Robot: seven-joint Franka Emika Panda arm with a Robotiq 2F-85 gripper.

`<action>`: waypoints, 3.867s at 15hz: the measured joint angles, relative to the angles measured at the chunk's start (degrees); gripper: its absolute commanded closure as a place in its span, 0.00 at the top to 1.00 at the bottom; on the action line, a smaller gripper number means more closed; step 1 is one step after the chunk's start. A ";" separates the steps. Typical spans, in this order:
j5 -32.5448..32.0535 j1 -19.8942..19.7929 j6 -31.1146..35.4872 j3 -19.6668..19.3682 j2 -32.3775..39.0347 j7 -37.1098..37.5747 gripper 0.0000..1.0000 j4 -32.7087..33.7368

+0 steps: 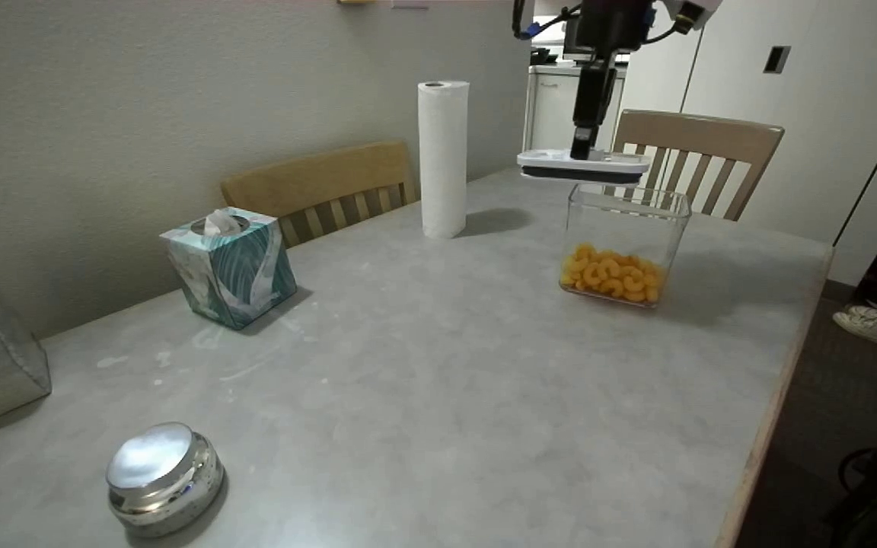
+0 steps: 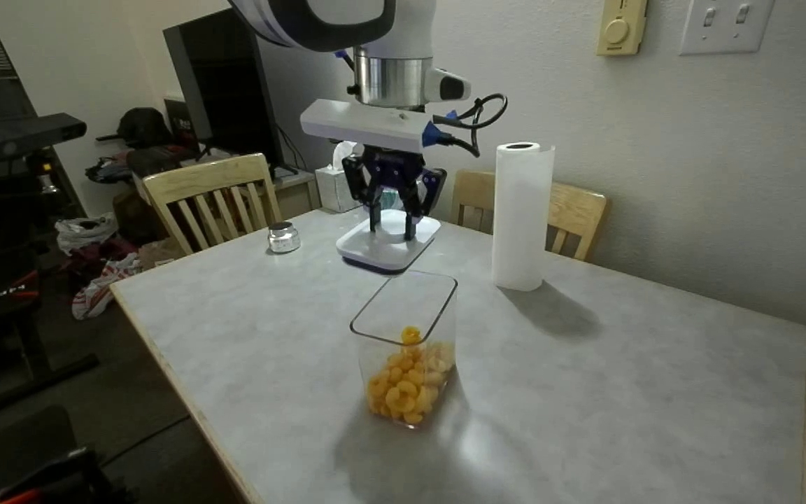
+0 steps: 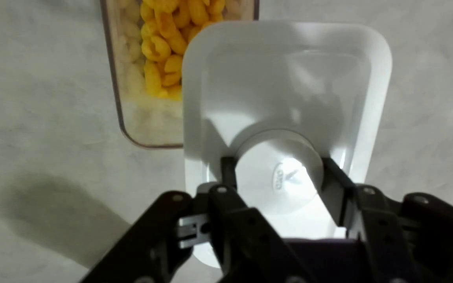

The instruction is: Place the lid on the container and push the button

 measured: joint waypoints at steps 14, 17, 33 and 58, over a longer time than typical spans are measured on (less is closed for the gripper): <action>0.30 -1.02 12.41 -4.37 -1.45 -8.36 0.29 -8.63; 0.26 -1.00 13.77 -4.37 -1.58 -8.36 0.29 -9.63; -0.28 -0.98 14.08 -4.71 -5.05 -8.26 0.29 -15.90; -5.10 1.27 11.03 -5.68 -13.94 3.45 0.10 -20.43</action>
